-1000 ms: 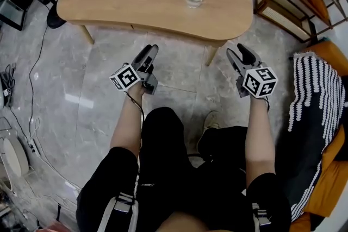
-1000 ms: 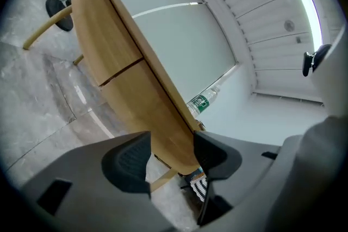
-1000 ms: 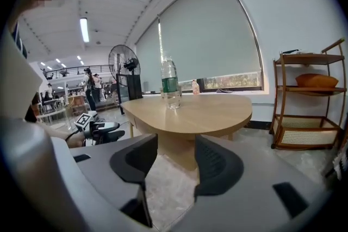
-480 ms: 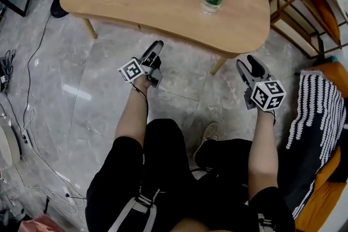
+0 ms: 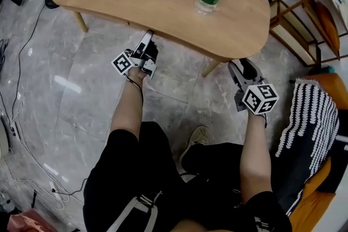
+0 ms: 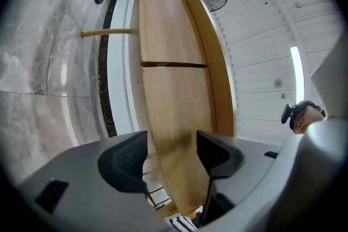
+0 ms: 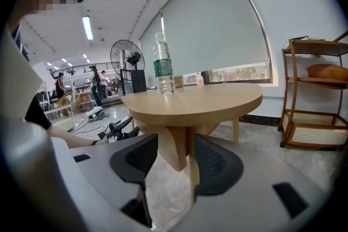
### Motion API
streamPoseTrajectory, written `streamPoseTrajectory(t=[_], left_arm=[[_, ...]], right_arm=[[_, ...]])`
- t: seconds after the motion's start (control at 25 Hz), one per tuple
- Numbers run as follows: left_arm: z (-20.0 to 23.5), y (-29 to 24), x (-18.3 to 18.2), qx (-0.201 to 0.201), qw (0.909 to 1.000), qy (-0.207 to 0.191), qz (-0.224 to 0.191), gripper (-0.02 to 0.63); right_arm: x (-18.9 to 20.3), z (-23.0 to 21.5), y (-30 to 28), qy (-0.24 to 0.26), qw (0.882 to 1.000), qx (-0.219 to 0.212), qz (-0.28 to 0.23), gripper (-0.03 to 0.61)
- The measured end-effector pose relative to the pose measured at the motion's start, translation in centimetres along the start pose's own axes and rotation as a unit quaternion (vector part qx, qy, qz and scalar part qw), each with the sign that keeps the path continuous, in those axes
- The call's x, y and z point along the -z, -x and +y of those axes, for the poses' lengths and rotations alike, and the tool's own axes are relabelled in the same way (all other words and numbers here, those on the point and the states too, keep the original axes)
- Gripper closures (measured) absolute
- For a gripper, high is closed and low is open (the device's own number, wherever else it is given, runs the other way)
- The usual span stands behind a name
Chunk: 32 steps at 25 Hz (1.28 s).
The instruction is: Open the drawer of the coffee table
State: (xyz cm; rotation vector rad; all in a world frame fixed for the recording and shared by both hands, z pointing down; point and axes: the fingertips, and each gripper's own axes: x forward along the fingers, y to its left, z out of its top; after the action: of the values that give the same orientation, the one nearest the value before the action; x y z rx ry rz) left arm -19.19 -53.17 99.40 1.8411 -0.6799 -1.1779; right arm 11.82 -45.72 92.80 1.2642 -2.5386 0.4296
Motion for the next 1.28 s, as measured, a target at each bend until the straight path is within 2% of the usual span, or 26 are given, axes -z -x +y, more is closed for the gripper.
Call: streamPoseTrajectory(t=[0.2, 0.32, 0.48, 0.68, 1.04, 1.28], left_arm=[[-0.2, -1.1, -0.3, 0.015, 0.9998, 0.011, -0.008, 0.336], [0.0, -1.1, -0.1, 0.01, 0.9999, 0.007, -0.008, 0.339], [0.1, -1.0, 0.0, 0.009, 0.9997, 0.018, -0.016, 0.35], [-0.5, 0.1, -0.1, 0.013, 0.9993, 0.026, -0.023, 0.354], [-2.8, 3.6, 0.6, 0.01, 0.9994, 0.033, 0.006, 0.359], [-4.8, 6.6, 1.1, 0.002, 0.9986, 0.042, 0.031, 0.359]], right_arm=[[-0.2, 0.1, -1.3, 0.006, 1.0, -0.019, 0.002, 0.374], [-0.2, 0.2, -1.9, 0.01, 1.0, -0.027, 0.006, 0.427], [-0.3, 0.2, -1.8, 0.015, 0.999, -0.033, 0.009, 0.437], [0.3, 1.4, -1.2, 0.059, 0.997, -0.04, 0.03, 0.448], [1.7, 4.6, 1.3, 0.084, 0.99, -0.089, 0.064, 0.46], [2.7, 7.2, 3.2, 0.11, 0.984, -0.1, 0.094, 0.465]])
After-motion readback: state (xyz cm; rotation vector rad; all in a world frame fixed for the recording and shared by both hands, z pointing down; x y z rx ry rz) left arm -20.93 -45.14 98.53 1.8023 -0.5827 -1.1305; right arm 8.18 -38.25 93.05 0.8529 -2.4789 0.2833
